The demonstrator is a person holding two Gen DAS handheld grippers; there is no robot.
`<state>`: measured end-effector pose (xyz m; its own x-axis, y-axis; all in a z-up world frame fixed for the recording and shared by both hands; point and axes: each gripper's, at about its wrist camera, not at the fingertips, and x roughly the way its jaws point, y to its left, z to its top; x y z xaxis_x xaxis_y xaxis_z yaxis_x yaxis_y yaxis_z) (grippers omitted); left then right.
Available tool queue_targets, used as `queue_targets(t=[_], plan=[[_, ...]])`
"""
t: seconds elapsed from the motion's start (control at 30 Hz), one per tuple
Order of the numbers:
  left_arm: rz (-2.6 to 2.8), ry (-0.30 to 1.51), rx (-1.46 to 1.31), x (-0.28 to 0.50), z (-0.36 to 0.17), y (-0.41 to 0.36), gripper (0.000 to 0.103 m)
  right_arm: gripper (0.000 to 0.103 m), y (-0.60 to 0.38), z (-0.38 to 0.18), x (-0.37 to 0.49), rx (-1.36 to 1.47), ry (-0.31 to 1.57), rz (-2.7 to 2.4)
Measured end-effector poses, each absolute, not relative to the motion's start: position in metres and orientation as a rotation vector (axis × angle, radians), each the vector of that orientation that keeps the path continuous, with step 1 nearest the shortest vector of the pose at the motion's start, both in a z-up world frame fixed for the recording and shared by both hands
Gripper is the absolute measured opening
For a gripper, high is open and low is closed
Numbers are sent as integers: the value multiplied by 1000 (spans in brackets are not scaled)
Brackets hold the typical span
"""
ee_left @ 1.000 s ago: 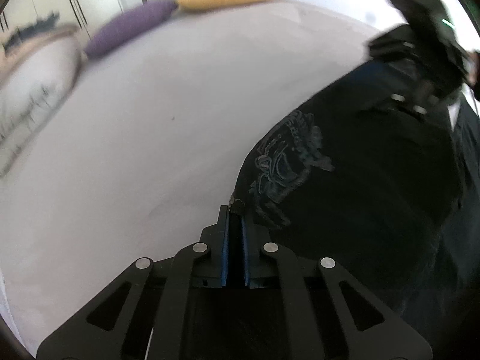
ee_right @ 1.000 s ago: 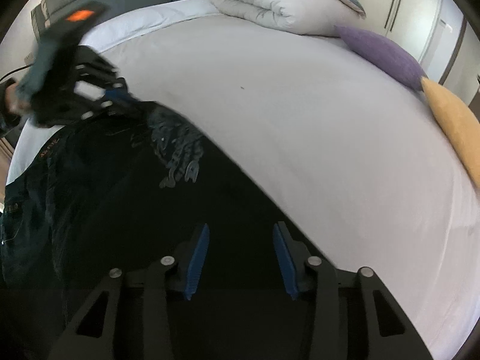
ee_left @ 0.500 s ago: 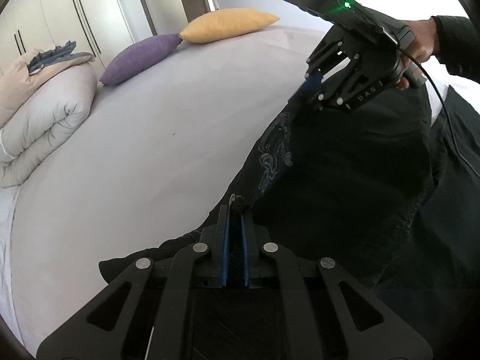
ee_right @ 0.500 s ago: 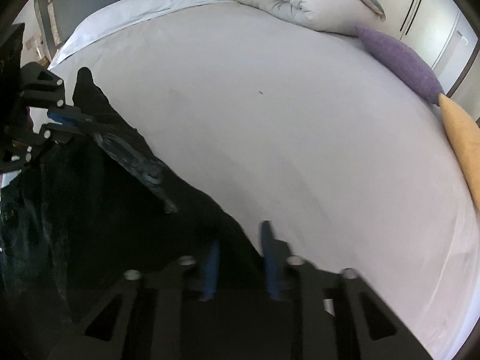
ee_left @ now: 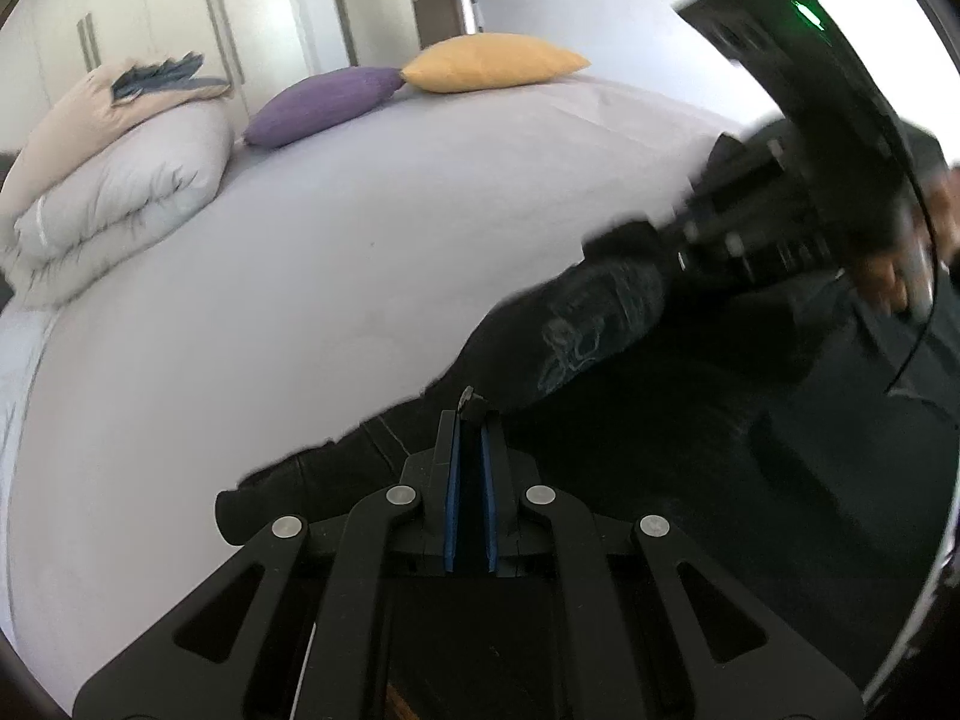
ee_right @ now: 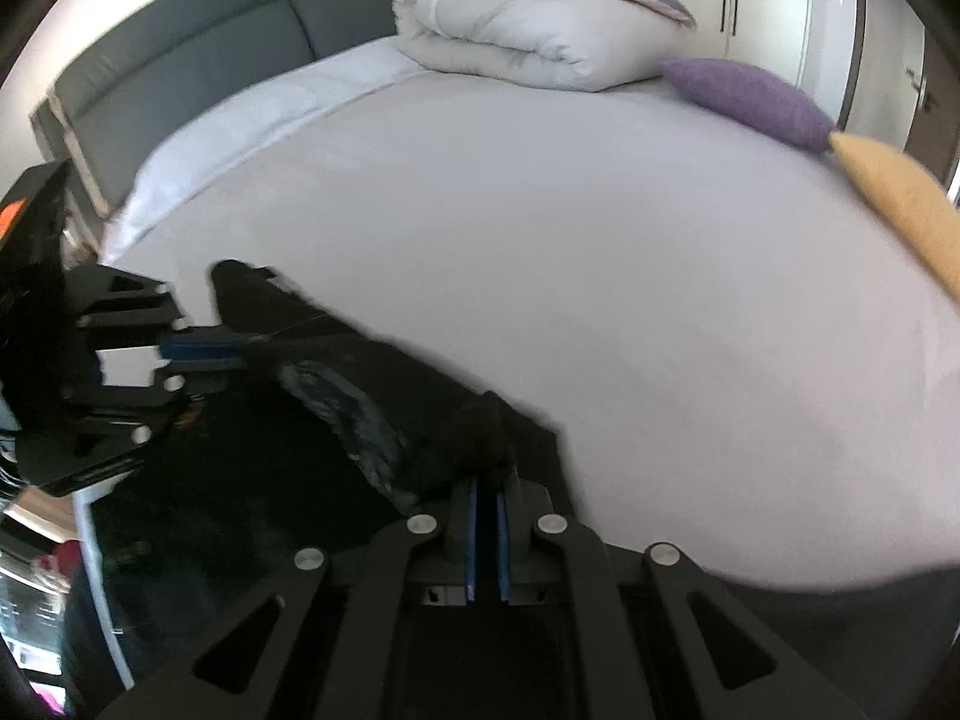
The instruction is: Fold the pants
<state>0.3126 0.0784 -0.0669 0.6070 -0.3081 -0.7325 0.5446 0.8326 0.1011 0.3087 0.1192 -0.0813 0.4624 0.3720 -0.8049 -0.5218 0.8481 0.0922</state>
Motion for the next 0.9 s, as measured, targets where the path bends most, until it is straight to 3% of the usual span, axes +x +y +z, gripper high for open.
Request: queue_targets(t=[0.5,0.9], plan=[[-594,851,445,123,-107,69,5,5,172,-118,82,-801,747,446],[-556,899,504,85,-129,78,2,5,207,-153,16,-969,702,369]])
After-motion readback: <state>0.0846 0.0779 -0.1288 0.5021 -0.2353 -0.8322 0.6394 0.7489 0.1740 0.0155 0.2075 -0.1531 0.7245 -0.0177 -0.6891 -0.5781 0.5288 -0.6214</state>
